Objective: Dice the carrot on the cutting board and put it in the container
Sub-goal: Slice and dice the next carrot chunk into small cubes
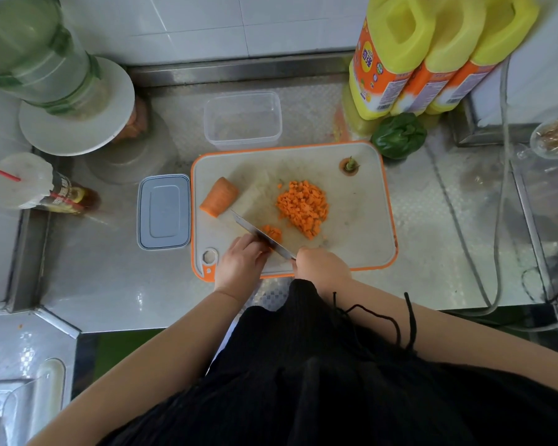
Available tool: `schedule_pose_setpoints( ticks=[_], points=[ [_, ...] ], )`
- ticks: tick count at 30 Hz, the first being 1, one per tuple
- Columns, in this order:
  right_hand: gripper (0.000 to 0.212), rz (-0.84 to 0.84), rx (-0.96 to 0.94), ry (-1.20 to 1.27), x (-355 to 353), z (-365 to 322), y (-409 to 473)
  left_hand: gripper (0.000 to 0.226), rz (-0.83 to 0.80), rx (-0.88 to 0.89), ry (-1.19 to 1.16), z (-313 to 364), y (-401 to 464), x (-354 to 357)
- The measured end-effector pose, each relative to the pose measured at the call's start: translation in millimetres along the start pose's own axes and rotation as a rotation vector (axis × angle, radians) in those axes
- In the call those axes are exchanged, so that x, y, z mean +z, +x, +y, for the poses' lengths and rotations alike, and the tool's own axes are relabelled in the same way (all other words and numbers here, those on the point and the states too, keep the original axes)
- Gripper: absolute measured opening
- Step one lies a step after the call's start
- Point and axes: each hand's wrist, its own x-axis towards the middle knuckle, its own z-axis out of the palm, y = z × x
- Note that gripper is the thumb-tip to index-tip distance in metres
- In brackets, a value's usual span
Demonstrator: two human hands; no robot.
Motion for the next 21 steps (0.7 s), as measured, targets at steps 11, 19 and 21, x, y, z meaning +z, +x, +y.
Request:
schedule_pose_setpoints(
  ticks=[11, 19, 21],
  points=[
    [0.035, -0.034, 0.042, 0.193, -5.8, 4.3, 10.0, 0.031, -0.002, 0.045, 0.010, -0.9, -0.1, -1.9],
    [0.032, -0.020, -0.042, 0.071, -6.3, 2.9, -5.2, 0.032, -0.003, 0.010, 0.028, -5.0, -1.5, -3.8],
    [0.030, -0.019, -0.043, 0.052, -3.8, 2.1, -5.3, 0.031, -0.004, 0.038, 0.067, -4.5, -2.1, -4.3]
  ],
)
